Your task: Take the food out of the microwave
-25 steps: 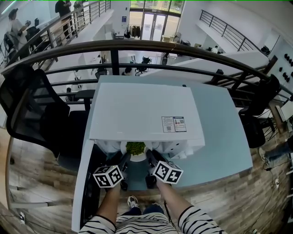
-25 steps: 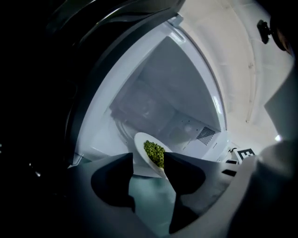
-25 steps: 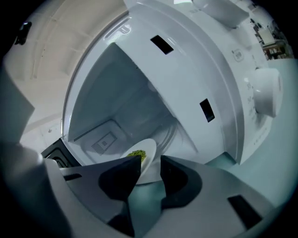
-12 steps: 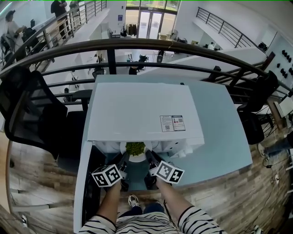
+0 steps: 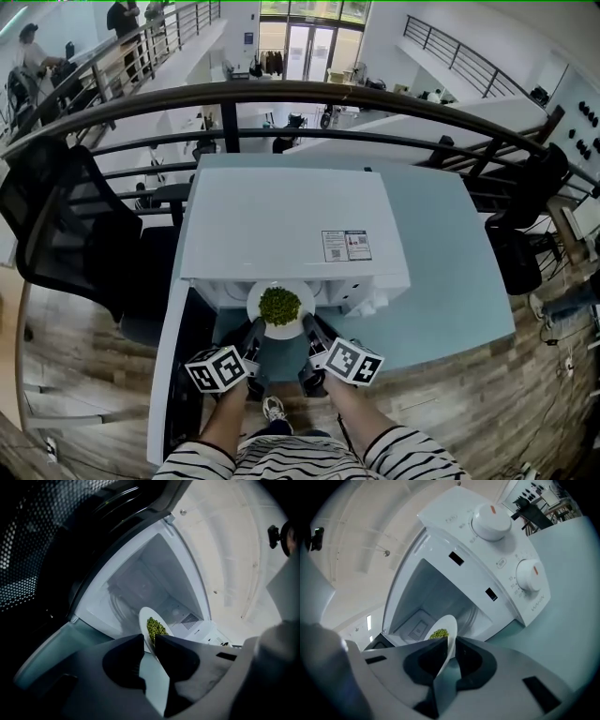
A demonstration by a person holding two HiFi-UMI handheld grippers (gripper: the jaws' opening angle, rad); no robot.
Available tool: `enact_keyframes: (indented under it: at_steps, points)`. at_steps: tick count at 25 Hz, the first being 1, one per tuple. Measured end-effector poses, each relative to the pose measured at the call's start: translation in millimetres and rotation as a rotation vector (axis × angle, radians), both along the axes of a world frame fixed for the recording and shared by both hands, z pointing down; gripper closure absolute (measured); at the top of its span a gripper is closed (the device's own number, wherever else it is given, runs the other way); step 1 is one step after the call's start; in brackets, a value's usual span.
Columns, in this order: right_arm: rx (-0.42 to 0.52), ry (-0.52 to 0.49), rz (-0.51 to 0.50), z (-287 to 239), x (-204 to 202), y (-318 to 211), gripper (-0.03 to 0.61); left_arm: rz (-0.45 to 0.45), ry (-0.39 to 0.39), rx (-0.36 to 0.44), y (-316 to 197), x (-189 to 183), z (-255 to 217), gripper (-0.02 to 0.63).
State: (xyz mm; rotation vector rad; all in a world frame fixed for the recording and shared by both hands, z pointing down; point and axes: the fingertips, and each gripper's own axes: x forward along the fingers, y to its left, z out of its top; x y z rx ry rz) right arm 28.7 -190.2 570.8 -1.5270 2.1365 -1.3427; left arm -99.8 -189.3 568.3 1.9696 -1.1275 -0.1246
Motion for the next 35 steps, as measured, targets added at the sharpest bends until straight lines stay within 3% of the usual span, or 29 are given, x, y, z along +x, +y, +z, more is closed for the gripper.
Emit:
enact_keyframes:
  at_steps: [9, 35]
  points:
    - [0.039, 0.018, -0.032, -37.6, 17.1, 47.9, 0.514, 0.003, -0.007, 0.042, 49.7, 16.9, -34.5, 0.525]
    - [0.095, -0.031, -0.155, -77.1, 63.9, 201.4, 0.518, -0.079, -0.014, 0.109, 217.8, 65.2, -73.9, 0.528]
